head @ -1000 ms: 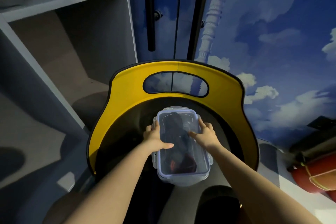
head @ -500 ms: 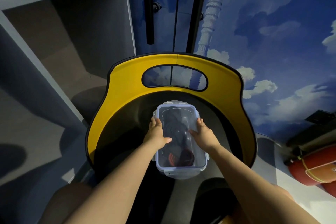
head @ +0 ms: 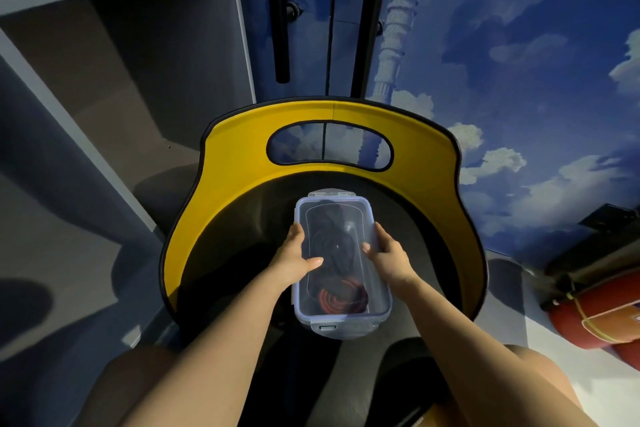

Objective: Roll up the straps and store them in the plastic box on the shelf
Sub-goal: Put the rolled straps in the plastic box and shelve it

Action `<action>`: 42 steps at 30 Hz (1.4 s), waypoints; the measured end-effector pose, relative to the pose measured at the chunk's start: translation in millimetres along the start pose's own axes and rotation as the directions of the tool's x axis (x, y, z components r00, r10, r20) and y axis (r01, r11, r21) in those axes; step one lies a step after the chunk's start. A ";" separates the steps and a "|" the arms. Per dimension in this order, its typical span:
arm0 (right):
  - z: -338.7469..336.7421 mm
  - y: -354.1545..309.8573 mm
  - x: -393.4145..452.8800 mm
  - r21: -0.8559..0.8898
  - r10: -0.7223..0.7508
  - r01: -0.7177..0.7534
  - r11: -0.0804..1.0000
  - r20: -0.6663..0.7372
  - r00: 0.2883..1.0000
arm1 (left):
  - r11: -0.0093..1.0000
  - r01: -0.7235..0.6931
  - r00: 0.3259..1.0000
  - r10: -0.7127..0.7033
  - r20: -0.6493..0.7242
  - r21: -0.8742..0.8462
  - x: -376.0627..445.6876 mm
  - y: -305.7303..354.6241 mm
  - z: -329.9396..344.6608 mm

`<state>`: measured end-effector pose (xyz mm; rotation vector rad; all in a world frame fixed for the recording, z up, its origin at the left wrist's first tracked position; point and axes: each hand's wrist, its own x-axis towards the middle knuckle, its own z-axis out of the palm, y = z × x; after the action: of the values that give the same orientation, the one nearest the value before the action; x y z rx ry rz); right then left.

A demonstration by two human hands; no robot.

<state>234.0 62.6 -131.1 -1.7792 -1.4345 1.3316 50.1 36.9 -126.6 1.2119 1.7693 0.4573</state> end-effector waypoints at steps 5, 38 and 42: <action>3.3 -0.8 -3.1 0.011 0.001 -0.001 1.000 -0.025 1.000 | 0.892 0.066 0.991 -0.008 -0.131 0.447 -17.0 26.6 1.7; -13.1 -4.3 19.6 -0.457 -0.110 0.070 0.887 -0.063 0.992 | 0.256 -0.067 0.997 0.060 0.054 0.964 -10.2 29.7 -63.2; -5.7 -3.1 14.7 -0.382 -0.074 0.016 0.924 -0.138 0.988 | 0.617 0.185 0.973 -0.006 -0.230 0.765 -10.1 12.7 -51.5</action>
<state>237.3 78.3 -131.8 -2.0227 -1.7243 0.9144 14.8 43.1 -86.2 1.6855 2.3090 -0.3475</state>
